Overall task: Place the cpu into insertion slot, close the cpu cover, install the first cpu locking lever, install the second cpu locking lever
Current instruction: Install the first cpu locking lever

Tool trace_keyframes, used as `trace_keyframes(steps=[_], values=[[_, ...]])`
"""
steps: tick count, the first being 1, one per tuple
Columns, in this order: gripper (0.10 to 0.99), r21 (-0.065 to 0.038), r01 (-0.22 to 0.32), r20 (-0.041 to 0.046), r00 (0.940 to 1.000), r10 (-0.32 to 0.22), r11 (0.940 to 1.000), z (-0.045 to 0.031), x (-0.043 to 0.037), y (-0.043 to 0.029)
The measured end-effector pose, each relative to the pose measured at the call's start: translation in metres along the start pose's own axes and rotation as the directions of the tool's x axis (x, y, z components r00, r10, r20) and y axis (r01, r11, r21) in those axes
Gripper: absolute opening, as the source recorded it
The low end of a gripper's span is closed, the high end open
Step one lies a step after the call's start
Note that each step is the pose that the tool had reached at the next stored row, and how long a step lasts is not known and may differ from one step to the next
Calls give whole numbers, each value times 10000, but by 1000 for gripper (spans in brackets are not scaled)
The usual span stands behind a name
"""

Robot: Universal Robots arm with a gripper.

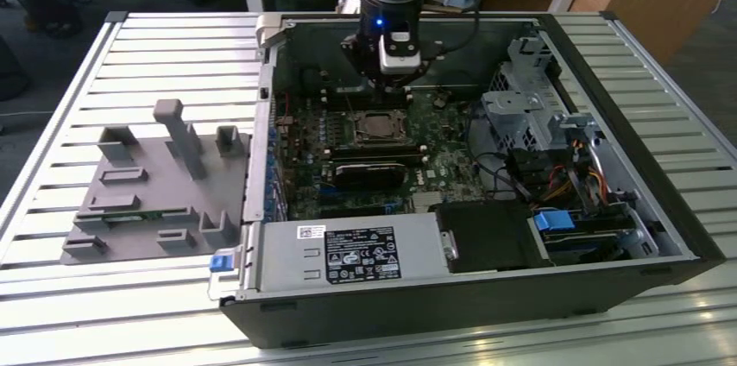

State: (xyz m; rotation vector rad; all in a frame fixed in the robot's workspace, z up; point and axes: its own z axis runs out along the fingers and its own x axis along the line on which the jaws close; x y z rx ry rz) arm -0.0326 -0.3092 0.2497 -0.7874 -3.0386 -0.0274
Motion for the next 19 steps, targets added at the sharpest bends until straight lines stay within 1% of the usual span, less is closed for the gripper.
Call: trace_keyframes(steps=[2, 4, 7, 9, 13, 16, 17, 19], values=[[106, 2, 375, -6, 9993, -375, 9993, 0, 0, 0], [106, 5, 734, -12, 9973, -734, 9973, 1, 0, 0], [106, 7, 1272, -21, 9919, -1272, 9919, 2, 0, 0], [106, 9, 1631, -28, 9866, -1631, 9866, 3, 0, 0], [106, 11, 2344, -40, 9721, -2344, 9721, 4, 0, 0], [106, 12, 2737, -47, 9618, -2736, 9618, 4, 2, -1], [106, 10, 2805, -48, 9598, -2805, 9599, 5, 9, -5], [106, 11, 2841, -48, 9588, -2841, 9588, 4, 48, -27]])
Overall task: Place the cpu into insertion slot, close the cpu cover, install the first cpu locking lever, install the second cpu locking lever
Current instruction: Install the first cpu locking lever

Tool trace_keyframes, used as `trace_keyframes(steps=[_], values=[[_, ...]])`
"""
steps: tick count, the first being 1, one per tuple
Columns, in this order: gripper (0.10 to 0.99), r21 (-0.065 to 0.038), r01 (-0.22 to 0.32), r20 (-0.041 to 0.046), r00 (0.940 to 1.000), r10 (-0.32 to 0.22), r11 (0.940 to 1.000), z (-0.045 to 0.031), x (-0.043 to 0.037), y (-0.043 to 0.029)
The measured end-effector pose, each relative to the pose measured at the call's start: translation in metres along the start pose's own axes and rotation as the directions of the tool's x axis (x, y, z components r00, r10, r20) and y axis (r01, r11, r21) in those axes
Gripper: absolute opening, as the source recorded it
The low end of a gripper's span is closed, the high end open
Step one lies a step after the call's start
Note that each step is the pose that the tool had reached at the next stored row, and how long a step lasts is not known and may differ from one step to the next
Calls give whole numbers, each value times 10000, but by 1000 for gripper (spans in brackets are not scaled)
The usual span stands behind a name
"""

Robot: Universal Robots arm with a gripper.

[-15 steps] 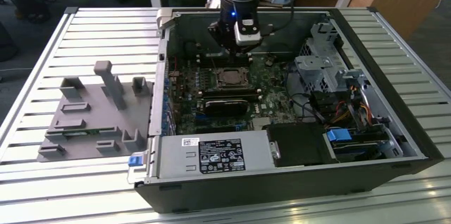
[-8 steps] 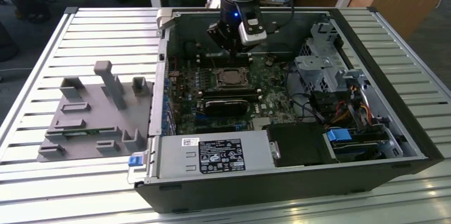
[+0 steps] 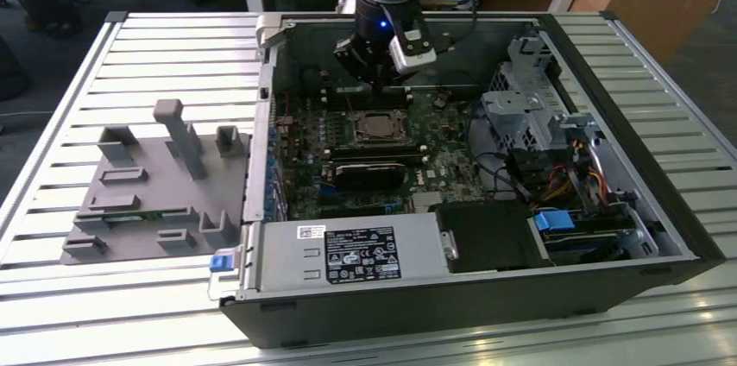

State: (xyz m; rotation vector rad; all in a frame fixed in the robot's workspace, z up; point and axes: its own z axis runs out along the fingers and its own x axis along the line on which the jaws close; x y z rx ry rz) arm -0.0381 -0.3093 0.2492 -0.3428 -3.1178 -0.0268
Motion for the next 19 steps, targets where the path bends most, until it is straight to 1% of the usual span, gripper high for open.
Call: trace_keyframes(steps=[6, 9, 12, 15, 17, 19], values=[[106, -7, 3, 19, 10000, -3, 10000, 0, 128, -28], [106, -34, 9, 28, 10000, -9, 10000, 1, 183, -41], [106, -59, 46, 80, 10000, -45, 10000, -2, 206, -45], [106, -120, 93, 128, 9999, -91, 9999, -17, 213, -47], [106, -174, 107, 166, 9998, -104, 9998, -39, 219, -48], [106, -197, 117, 179, 9998, -113, 9997, -80, 222, -48]])
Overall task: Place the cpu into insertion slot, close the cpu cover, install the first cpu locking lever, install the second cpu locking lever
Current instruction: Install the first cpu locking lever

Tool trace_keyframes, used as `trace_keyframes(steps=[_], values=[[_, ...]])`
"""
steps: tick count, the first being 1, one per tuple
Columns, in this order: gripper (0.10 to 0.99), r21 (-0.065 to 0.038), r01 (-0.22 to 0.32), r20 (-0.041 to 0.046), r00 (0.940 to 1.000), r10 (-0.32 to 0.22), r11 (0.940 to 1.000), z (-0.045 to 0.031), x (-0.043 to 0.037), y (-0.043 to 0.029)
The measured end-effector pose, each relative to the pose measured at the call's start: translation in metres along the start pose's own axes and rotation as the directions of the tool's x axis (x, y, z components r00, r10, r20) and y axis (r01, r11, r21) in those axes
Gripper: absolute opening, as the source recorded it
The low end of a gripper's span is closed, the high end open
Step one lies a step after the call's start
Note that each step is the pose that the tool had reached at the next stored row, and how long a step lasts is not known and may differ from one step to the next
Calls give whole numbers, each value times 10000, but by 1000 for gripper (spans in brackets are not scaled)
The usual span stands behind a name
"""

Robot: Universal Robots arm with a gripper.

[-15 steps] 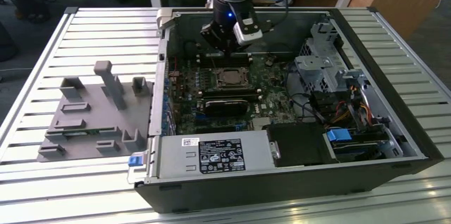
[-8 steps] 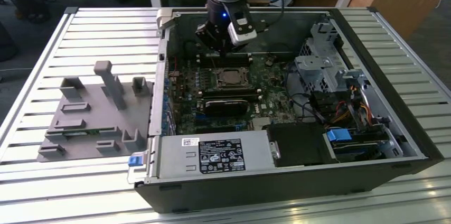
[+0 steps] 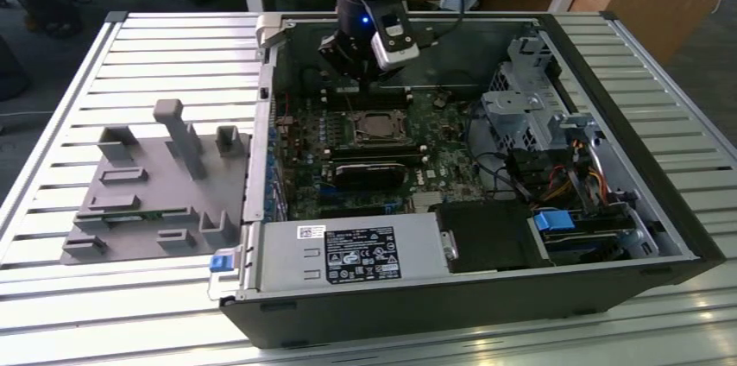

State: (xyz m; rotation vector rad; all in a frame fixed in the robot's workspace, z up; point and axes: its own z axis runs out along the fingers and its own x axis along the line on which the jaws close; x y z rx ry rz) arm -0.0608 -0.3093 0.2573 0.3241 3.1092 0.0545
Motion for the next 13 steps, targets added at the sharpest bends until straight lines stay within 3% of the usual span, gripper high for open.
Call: trace_keyframes(steps=[10, 13], values=[[106, -14, 27, 1, 10000, -27, 10000, -28, 3, 0], [106, -16, 266, -9, 9996, -266, 9996, -28, 3, 0]])
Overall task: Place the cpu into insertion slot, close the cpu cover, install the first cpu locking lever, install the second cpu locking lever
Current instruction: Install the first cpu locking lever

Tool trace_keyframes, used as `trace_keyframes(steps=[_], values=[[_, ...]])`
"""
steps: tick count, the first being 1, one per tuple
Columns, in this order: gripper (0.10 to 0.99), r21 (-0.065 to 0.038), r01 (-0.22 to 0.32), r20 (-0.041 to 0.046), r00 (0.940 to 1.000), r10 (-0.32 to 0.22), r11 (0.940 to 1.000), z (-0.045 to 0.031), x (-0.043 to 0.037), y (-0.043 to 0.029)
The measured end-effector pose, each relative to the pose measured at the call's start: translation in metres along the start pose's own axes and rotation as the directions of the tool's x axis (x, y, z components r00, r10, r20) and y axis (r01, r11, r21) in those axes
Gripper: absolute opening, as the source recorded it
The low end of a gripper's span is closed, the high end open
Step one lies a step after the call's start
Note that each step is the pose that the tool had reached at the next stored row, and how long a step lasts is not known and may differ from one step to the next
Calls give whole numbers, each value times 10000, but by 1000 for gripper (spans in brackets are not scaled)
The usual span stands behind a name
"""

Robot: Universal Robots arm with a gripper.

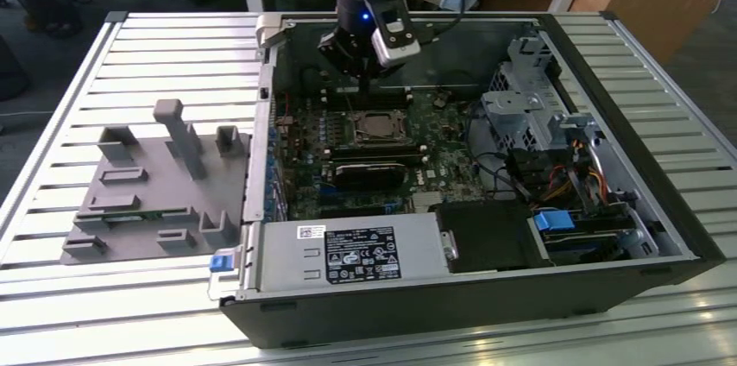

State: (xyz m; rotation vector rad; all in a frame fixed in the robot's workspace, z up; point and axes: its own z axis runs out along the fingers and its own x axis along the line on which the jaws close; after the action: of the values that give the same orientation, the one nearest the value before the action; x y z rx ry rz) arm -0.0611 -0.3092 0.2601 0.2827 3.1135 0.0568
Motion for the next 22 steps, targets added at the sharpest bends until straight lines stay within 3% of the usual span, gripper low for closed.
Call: trace_keyframes(steps=[4, 9, 17, 22], values=[[106, -9, 728, -27, 9973, -728, 9973, 1, 0, -1], [106, -23, 1477, -52, 9890, -1477, 9890, 3, 7, -2], [106, -44, 1509, 57, 9885, -1509, 9885, -2, 249, -46], [106, -69, 1510, 69, 9885, -1510, 9885, -2, 339, -62]])
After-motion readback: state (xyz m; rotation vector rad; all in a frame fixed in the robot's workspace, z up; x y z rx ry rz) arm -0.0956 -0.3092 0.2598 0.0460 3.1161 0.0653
